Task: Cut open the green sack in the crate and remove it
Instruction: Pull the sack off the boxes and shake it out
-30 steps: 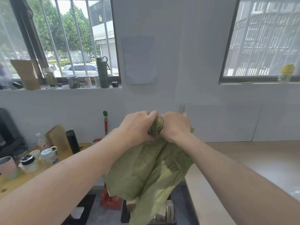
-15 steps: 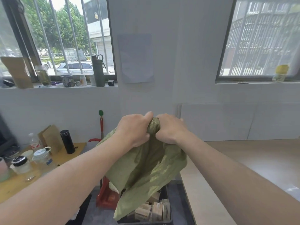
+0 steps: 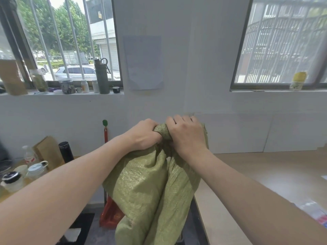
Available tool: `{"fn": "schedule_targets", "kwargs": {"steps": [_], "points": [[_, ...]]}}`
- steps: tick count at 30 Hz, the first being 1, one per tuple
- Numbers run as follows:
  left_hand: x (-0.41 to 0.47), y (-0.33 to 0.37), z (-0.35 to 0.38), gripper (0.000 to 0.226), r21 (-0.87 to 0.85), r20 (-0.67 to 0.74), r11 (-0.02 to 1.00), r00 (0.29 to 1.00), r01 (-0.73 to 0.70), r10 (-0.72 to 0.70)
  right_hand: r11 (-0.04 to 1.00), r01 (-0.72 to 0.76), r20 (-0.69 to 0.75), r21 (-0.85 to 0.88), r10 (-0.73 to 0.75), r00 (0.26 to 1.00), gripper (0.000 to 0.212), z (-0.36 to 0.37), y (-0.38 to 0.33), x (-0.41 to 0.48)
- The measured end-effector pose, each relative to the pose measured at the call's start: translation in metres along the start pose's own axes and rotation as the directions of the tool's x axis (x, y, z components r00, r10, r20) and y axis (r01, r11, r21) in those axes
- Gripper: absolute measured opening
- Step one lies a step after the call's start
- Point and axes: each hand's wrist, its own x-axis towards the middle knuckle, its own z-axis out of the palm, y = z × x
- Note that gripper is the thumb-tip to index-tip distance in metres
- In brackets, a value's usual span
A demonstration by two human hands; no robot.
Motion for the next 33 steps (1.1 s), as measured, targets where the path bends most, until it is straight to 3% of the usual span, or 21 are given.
{"fn": "schedule_targets", "kwargs": {"steps": [3,5,9,12,16,20,22,24,28,33], "points": [[-0.005,0.002,0.001,0.012,0.040,0.041,0.997,0.997,-0.069,0.067,1.000,0.009,0.028,0.004,-0.009,1.000,0.039,-0.006,0.002,0.003],[-0.010,0.000,0.003,0.010,0.113,0.033,0.986,0.992,-0.123,0.120,0.999,0.033,0.122,0.031,-0.037,0.992,0.031,-0.009,0.002,0.005],[-0.016,-0.008,0.005,0.048,0.304,0.001,0.936,0.983,-0.175,0.184,0.990,-0.013,0.257,0.138,-0.023,0.966,0.020,-0.016,-0.002,0.011],[-0.020,-0.010,0.012,0.066,0.536,-0.034,0.829,0.977,-0.161,0.212,0.966,-0.144,0.363,0.213,0.058,0.930,0.015,-0.019,-0.006,0.015],[-0.025,-0.010,0.022,0.046,0.706,-0.182,0.705,0.945,-0.068,0.273,0.906,-0.330,0.544,0.264,0.143,0.827,0.015,-0.019,-0.011,0.020],[-0.025,-0.012,0.023,0.038,0.679,-0.153,0.731,0.960,-0.071,0.236,0.883,-0.367,0.658,0.295,0.091,0.748,0.019,-0.020,-0.011,0.020],[-0.024,-0.011,0.020,0.034,0.663,-0.132,0.744,0.967,-0.077,0.219,0.890,-0.319,0.634,0.326,0.044,0.772,0.019,-0.020,-0.008,0.018],[-0.022,-0.010,0.017,0.030,0.646,-0.116,0.760,0.976,-0.068,0.186,0.916,-0.223,0.567,0.335,-0.007,0.823,0.032,-0.018,-0.008,0.015],[-0.017,-0.007,0.009,0.016,0.581,-0.136,0.814,0.988,0.015,0.079,0.991,-0.058,0.275,0.119,0.023,0.961,0.047,-0.011,-0.014,0.005],[-0.007,-0.001,-0.001,0.016,0.396,-0.129,0.913,0.991,0.092,-0.044,0.999,-0.037,0.087,0.035,0.034,0.996,0.049,-0.008,-0.018,-0.007]]}}
